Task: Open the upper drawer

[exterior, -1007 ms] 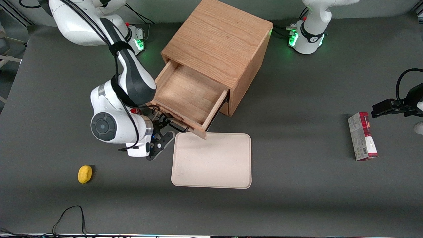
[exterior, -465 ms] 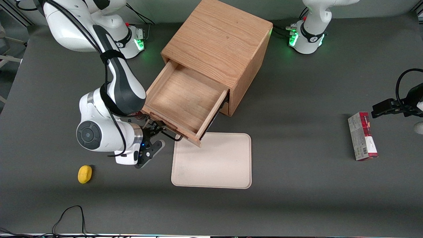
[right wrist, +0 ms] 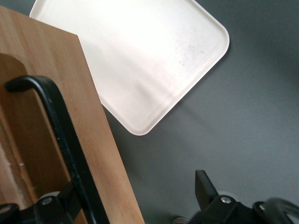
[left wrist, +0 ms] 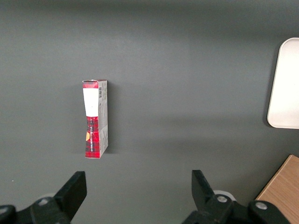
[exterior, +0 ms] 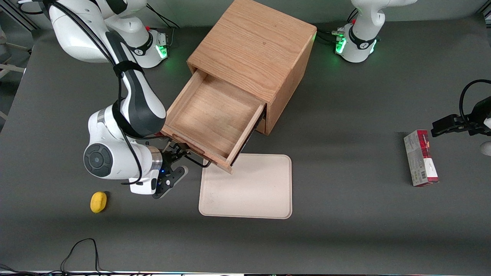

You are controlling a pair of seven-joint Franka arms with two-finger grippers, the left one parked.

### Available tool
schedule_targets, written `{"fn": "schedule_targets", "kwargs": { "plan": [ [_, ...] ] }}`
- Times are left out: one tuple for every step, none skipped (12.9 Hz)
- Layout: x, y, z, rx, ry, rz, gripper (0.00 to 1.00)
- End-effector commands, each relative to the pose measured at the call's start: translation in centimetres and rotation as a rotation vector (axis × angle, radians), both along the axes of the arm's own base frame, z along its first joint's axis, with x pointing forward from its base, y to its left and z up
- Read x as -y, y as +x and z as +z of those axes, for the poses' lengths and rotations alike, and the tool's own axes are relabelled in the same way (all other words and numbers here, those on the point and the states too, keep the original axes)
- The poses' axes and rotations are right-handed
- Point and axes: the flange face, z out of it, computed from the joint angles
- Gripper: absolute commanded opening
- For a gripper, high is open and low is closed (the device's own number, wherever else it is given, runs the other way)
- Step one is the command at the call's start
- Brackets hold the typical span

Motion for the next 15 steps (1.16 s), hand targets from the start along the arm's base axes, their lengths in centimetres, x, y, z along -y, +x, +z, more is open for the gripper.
{"fn": "schedule_targets", "kwargs": {
  "plan": [
    [0.1, 0.7, 1.2, -0.006, 0.019, 0.018, 1.00],
    [0.1, 0.6, 1.7, -0.012, 0.018, 0.021, 1.00],
    [0.1, 0.7, 2.2, -0.008, 0.019, 0.020, 1.00],
    [0.0, 0.6, 2.4, -0.012, 0.019, 0.024, 1.00],
    [0.0, 0.7, 2.9, -0.008, 0.021, 0.026, 1.00],
    [0.1, 0.8, 3.3, -0.002, 0.020, 0.024, 1.00],
    [0.2, 0.7, 3.7, -0.007, 0.019, 0.026, 1.00],
    [0.5, 0.5, 4.3, -0.013, 0.015, 0.027, 1.00],
    [1.3, 0.5, 5.5, -0.014, 0.007, 0.016, 1.00],
    [2.0, 0.5, 6.6, -0.012, -0.018, -0.002, 1.00],
    [2.6, 0.6, 7.7, 0.014, -0.065, -0.034, 1.00],
    [3.0, 0.1, 9.6, 0.032, -0.079, -0.049, 1.00],
    [3.8, -1.1, 10.8, 0.013, -0.089, -0.061, 1.00],
    [5.1, -2.4, 11.7, -0.010, -0.106, -0.099, 1.00],
    [6.2, -3.3, 12.5, -0.015, -0.122, -0.143, 1.00]
  ]
}}
